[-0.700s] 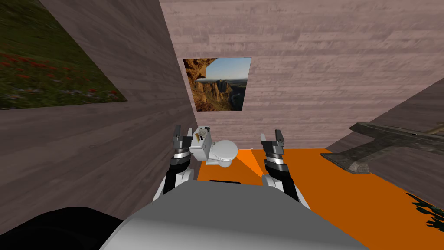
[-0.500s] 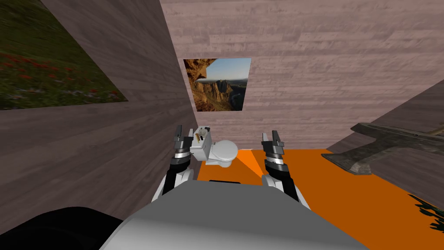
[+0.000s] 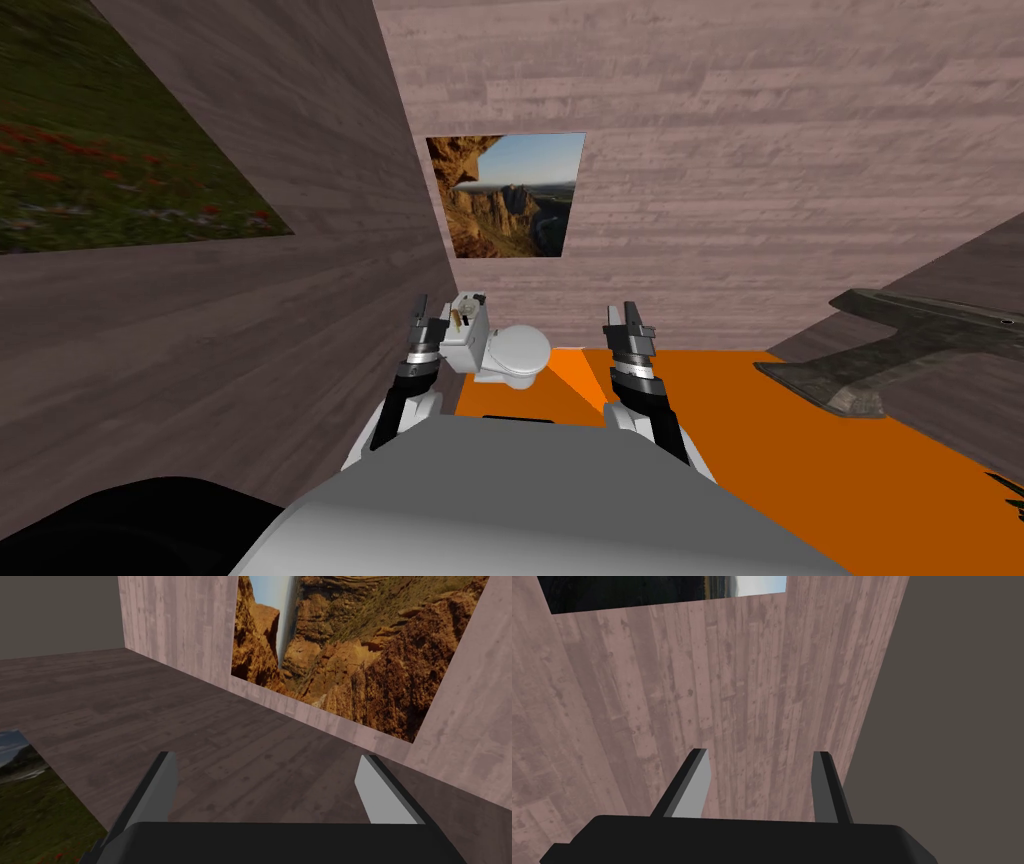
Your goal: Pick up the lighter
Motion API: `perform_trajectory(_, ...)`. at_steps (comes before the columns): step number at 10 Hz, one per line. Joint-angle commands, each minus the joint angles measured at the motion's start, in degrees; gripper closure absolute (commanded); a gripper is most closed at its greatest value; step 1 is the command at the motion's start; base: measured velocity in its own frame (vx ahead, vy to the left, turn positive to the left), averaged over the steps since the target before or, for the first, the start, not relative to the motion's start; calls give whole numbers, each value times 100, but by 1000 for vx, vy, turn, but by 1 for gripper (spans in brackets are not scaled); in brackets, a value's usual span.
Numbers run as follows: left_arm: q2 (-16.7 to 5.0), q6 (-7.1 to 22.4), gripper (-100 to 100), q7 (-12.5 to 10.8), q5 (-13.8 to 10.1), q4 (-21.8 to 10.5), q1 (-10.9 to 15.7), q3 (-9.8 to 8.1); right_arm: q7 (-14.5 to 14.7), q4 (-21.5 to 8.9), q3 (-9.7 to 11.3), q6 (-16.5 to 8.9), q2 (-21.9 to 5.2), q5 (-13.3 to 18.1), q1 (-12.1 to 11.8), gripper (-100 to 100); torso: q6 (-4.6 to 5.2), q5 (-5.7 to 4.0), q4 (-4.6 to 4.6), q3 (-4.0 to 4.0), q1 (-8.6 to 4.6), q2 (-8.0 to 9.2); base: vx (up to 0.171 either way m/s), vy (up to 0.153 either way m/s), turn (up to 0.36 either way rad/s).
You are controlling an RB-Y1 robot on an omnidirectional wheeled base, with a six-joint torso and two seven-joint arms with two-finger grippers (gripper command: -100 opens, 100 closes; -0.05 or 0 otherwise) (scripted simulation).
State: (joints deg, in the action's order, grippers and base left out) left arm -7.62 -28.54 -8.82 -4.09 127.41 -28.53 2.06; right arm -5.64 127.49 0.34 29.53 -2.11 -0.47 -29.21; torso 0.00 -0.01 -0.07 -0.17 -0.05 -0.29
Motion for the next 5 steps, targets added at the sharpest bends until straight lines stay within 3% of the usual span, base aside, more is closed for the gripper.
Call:
perform_trajectory(1,-85,146,-100,-183,-229,-246,69,3,0,0,0,0,0,0,0,0,0,0,0,0,0,0,79,-14,85)
perform_trajectory(5,-192,332,-100,-480,-606,-645,164,-28,0,0,0,0,0,0,0,0,0,0,1,2,-1,5,62,-19,48)
